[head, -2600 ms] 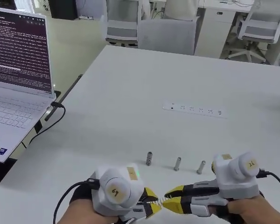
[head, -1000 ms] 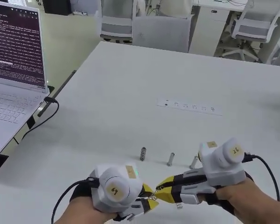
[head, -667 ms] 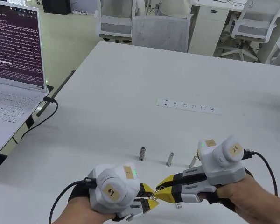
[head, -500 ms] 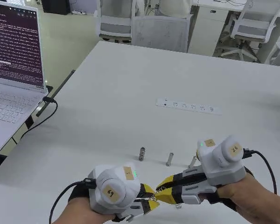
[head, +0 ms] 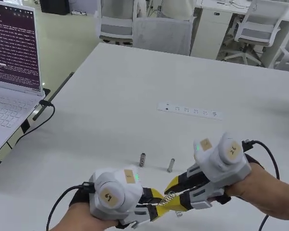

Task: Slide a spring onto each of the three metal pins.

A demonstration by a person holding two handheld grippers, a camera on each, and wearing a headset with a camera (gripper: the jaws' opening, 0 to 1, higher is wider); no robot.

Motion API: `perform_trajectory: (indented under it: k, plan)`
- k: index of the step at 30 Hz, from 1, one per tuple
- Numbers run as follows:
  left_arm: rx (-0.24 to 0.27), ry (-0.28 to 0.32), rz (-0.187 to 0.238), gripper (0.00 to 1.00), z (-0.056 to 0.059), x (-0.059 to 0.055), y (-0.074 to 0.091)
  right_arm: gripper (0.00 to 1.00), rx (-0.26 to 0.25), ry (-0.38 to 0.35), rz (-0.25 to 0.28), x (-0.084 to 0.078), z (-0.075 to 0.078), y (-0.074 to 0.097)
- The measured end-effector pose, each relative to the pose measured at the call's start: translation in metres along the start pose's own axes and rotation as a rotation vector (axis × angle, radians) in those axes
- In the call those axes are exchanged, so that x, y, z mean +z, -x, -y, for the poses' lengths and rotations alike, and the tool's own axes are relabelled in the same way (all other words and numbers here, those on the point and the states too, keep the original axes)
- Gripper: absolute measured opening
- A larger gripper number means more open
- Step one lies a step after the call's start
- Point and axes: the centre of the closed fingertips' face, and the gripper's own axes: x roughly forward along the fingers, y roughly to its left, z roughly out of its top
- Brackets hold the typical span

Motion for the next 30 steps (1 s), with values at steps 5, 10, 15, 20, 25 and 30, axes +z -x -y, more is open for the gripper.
perform_trajectory:
  k: [5, 10, 15, 20, 25, 30]
  plan:
    - [-0.010, -0.010, 0.011, 0.02, 0.000, 0.006, -0.001, 0.15, 0.004, 0.016, -0.009, 0.001, 0.000, 0.006]
    - [-0.020, -0.017, 0.022, 0.02, 0.000, 0.011, -0.002, 0.14, 0.009, 0.027, -0.017, 0.003, -0.001, 0.011]
    - [-0.027, -0.016, 0.039, 0.02, 0.001, 0.015, -0.003, 0.14, 0.016, 0.050, -0.048, 0.002, -0.001, 0.012]
    - [-0.025, -0.002, 0.064, 0.02, 0.000, 0.020, -0.002, 0.12, 0.027, 0.067, -0.060, 0.006, -0.001, 0.015]
    - [-0.027, 0.008, 0.084, 0.02, 0.000, 0.024, 0.000, 0.09, 0.048, 0.089, -0.070, 0.008, -0.005, 0.017]
    - [-0.033, 0.003, 0.098, 0.02, 0.002, 0.026, -0.001, 0.09, 0.062, 0.107, -0.090, 0.007, -0.006, 0.019]
